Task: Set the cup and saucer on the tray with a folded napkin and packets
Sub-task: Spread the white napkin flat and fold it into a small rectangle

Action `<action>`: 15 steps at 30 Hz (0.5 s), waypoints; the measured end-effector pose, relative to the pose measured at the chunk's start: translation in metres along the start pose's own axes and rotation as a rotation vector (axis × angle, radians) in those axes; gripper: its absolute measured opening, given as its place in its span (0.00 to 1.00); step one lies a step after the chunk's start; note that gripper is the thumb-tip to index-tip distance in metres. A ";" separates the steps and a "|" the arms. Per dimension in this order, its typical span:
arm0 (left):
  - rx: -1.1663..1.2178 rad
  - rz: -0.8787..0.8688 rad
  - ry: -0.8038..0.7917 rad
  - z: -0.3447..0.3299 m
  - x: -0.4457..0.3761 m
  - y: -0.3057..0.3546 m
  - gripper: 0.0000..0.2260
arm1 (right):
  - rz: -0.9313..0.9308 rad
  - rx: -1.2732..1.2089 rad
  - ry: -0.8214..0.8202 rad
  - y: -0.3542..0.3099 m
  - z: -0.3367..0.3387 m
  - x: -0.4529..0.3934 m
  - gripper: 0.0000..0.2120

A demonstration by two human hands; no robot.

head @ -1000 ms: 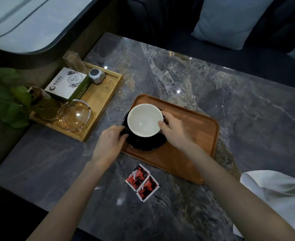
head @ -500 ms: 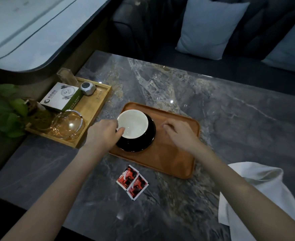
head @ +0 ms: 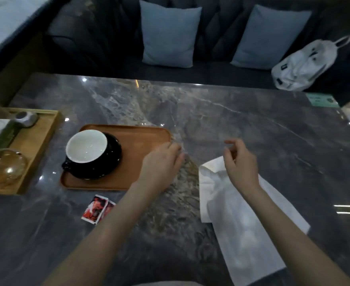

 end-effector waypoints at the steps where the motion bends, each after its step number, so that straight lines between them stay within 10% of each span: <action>1: 0.038 -0.034 -0.043 -0.017 0.003 0.009 0.15 | -0.050 -0.028 0.049 0.012 0.004 0.010 0.09; 5: 0.094 -0.081 -0.266 -0.087 0.023 0.034 0.28 | -0.182 -0.057 0.047 0.056 -0.001 0.055 0.04; 15: 0.423 0.177 -0.434 -0.157 0.046 0.045 0.14 | -0.349 -0.034 -0.228 0.097 -0.047 0.095 0.17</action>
Point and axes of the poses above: each hand's wrist, its own x-axis away from the middle knuckle, its own z-axis out of the back of the hand, y = z × x, the point moved 3 cm from there along -x, towards the middle knuckle, and after that the axes turned 5 degrees about -y, right-handed, at the moved point
